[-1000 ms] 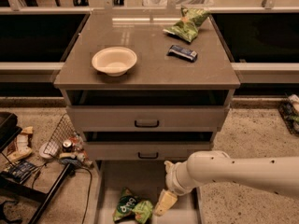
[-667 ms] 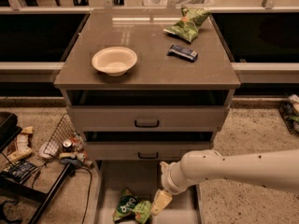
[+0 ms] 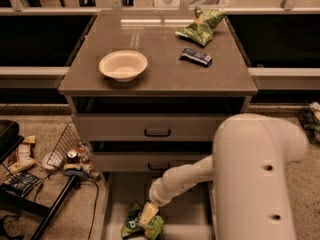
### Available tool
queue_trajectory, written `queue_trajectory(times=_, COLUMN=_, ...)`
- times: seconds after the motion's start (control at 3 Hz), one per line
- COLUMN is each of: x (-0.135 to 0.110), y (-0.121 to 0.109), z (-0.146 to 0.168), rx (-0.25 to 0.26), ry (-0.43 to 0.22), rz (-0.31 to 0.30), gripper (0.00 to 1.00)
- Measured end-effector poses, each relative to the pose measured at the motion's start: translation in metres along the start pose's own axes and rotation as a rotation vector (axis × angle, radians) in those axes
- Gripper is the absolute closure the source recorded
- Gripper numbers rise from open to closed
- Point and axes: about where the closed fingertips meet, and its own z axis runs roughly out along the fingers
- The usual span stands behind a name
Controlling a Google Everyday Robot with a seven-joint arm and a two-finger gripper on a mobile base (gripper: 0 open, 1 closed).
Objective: Pick green rice chip bag from bottom drawer and place on counter
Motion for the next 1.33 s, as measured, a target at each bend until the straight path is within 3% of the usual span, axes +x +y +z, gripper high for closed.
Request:
queue_trajectory(times=0.33, x=-0.006, y=-0.004, z=0.064, rx=-0.039, ry=-0.020, rz=0.002, gripper=0.00)
queue_trajectory(times=0.67, x=-0.001, y=0.010, z=0.113, rx=-0.089, ry=-0.034, rz=0.018, gripper=0.00)
queue_trajectory(times=1.33, x=0.034, y=0.023, z=0.161, rx=-0.125, ry=-0.002, rz=0.019, gripper=0.00)
